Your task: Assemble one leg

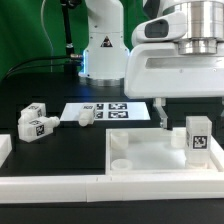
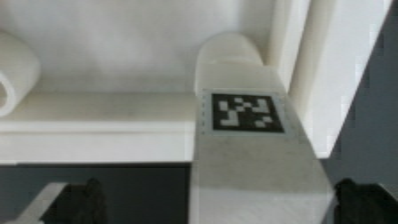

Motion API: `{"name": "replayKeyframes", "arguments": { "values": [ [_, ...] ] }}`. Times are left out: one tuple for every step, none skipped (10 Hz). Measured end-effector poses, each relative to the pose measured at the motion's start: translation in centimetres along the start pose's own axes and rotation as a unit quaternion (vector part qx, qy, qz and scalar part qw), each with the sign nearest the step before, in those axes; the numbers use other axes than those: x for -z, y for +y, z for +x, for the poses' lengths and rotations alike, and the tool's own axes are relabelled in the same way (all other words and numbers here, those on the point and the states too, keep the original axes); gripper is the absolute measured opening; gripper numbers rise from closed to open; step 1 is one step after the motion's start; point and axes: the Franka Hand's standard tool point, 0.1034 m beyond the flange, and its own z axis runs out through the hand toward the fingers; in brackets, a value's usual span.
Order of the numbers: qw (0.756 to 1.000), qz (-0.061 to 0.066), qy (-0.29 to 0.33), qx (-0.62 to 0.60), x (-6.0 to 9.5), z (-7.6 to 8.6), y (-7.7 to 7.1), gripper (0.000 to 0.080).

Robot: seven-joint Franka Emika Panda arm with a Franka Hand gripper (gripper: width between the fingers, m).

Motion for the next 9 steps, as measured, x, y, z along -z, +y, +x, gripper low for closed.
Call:
{"name": "replayKeyframes", "arguments": {
  "values": [
    [0.999, -0.002, -0.039, -0.007, -0.33, -0.42, -0.21, 0.0649],
    [0.998, -0.003, -0.069, -0.008, -0.43, -0.49, -0.41, 0.0649],
    [0.996, -0.003, -0.089, -0.010, -0.43, -0.40, -0.59, 0.0649],
    [0.995, -0.004, -0.101, -0.011, -0.30, -0.31, -0.64, 0.0649],
    [0.996, -0.004, -0.094, -0.011, -0.35, -0.13, -0.60, 0.0525],
    [0.995, -0.005, -0.094, -0.019, -0.39, -0.17, -0.57, 0.0525],
    [0.995, -0.005, -0.094, -0.019, -0.40, -0.18, -0.57, 0.0386],
    [0.995, -0.005, -0.094, -0.024, -0.39, -0.17, -0.58, 0.0283],
    [0.994, -0.009, -0.093, -0.063, -0.39, -0.17, -0.60, 0.0283]
  ]
}}
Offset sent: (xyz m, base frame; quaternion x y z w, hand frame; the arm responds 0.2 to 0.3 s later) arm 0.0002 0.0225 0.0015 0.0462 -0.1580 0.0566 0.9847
